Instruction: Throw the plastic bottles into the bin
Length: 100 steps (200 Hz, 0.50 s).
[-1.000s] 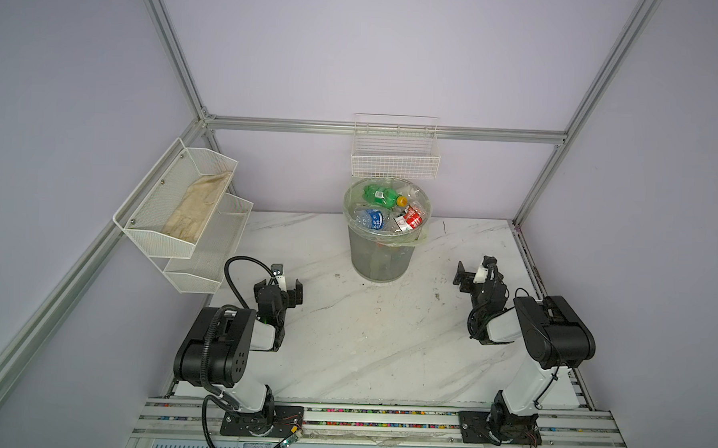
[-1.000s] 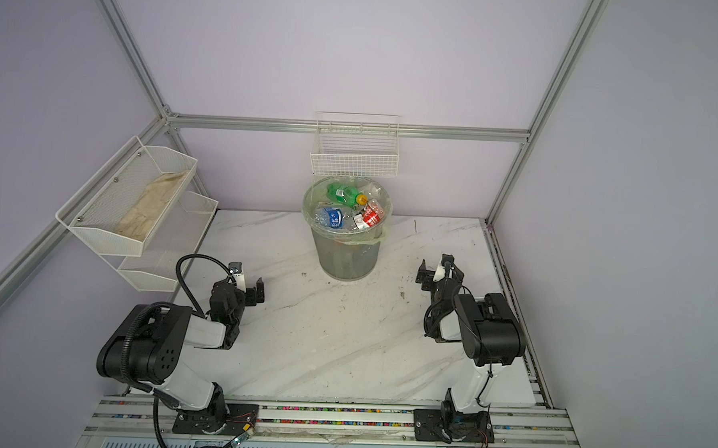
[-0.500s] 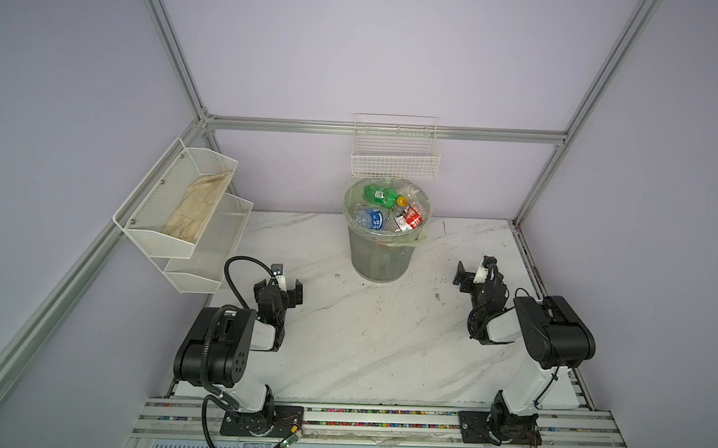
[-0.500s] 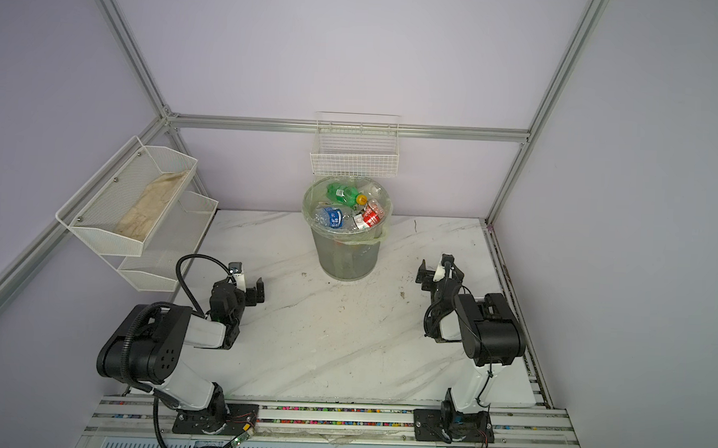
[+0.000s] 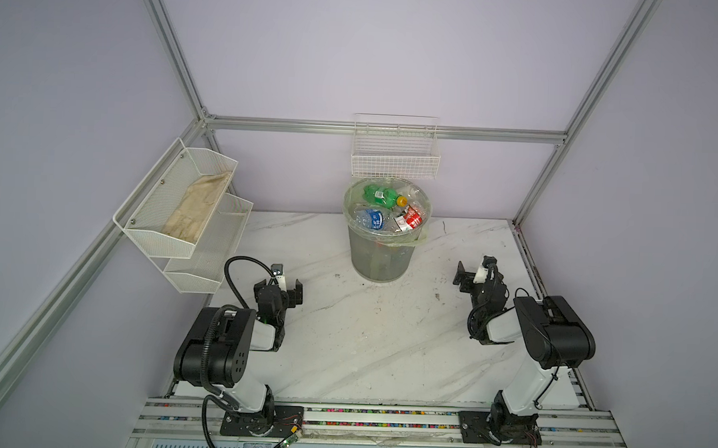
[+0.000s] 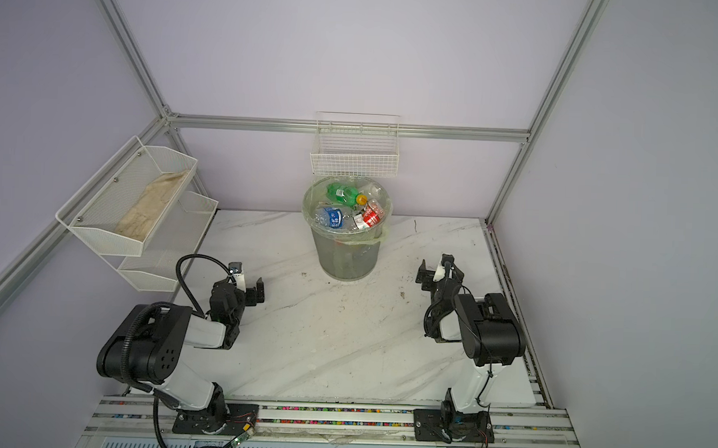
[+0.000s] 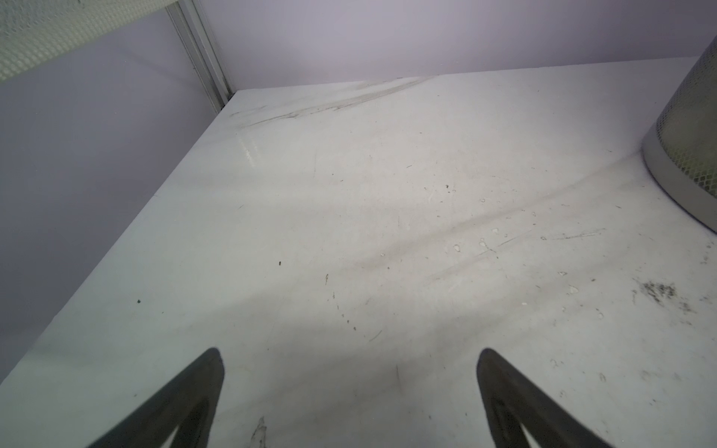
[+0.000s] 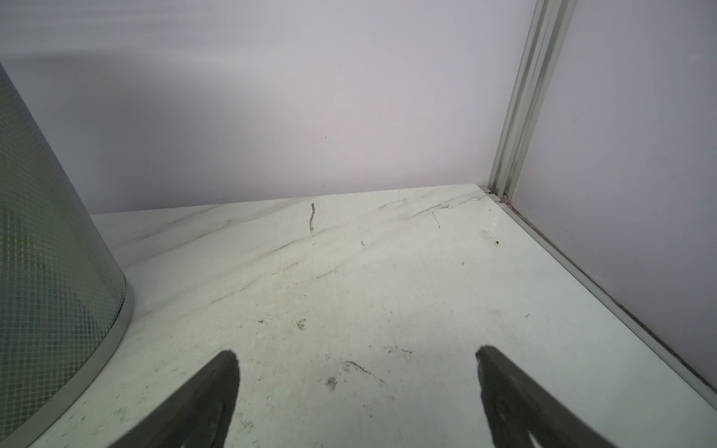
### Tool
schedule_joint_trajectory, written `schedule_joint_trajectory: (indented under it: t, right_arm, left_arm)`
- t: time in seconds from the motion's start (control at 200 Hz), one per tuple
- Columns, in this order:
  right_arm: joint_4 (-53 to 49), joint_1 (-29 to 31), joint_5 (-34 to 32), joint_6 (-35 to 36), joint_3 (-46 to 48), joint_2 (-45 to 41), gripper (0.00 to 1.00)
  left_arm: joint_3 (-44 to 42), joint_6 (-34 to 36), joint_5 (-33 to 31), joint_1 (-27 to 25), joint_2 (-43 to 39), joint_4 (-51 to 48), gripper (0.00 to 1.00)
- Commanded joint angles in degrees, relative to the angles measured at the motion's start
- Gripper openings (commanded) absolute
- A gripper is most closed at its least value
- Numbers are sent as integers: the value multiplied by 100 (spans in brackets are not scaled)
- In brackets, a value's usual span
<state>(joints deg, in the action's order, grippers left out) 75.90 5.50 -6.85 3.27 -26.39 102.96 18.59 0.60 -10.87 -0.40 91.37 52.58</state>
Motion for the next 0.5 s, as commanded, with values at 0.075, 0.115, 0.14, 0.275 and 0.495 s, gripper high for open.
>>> schedule_joint_trajectory:
  t: [0.075,0.115,0.14,0.275,0.495]
  right_arm:
    - [35,-22,-75,2,-53,-90,97]
    - [31,-22,-71,6,-54,-92,97]
    - [30,-22,-71,6,-59,-89,97]
    - [9,-22,-71,-10,-56,-95,97]
    - [30,-22,-71,1,-57,-92,97]
  left_arm:
    - [303,-77,28,11,-129,182,100]
    - [311,-77,24,6,-129,181,100]
    - [305,-78,29,7,-129,183,100]
    - [306,-78,31,10,-129,174,100]
    - [310,-78,24,6,-136,175,100]
